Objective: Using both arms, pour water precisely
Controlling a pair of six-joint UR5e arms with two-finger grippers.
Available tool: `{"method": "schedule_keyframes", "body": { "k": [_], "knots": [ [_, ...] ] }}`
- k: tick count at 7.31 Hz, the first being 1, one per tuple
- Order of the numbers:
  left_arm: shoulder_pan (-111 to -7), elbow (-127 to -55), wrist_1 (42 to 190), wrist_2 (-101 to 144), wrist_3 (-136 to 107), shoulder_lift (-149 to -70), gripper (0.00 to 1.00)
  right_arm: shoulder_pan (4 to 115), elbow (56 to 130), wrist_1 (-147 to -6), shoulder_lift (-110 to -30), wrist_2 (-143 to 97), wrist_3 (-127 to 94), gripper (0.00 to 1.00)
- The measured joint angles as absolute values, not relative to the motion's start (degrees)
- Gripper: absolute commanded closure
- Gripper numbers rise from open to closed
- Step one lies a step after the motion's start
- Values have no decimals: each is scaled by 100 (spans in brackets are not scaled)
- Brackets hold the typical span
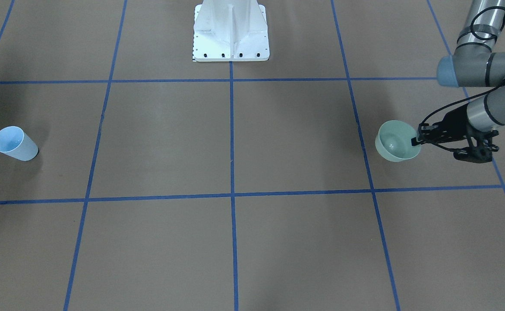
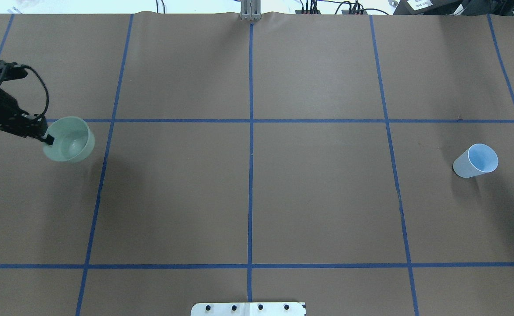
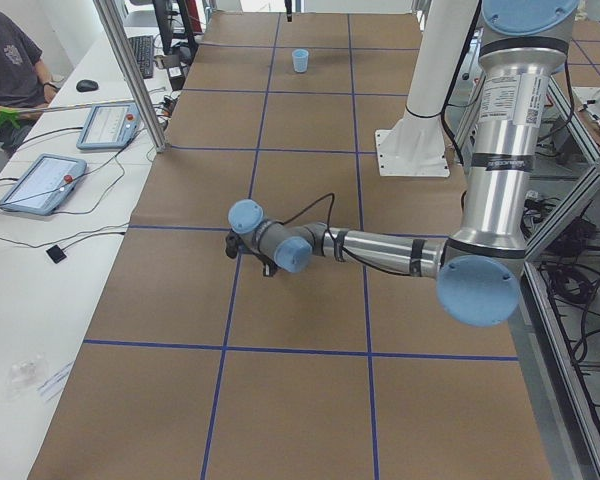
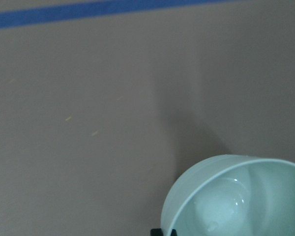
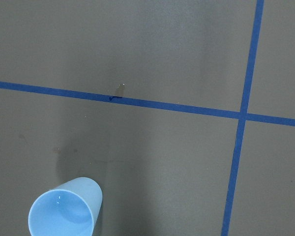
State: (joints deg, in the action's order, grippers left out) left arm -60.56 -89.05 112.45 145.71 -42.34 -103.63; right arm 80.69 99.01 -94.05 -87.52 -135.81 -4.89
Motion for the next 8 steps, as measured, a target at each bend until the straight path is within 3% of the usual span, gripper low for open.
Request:
{"method": "schedule_keyframes", "body": {
  "k": [3, 5, 8],
  "knots": [
    [-4705, -8872, 11111, 13676, -6649, -11994, 100, 8064, 9912, -9404, -8734, -13579, -494, 0],
    [-3901, -8389, 10690, 12933, -7840, -13090, 100, 8068, 9928, -9404, -8734, -13579, -496, 0],
    [-3565, -7808, 10569, 12614, -8220, -13642, 100, 8068, 9945, -9404, -8735, -13579, -514, 0]
  ]
}}
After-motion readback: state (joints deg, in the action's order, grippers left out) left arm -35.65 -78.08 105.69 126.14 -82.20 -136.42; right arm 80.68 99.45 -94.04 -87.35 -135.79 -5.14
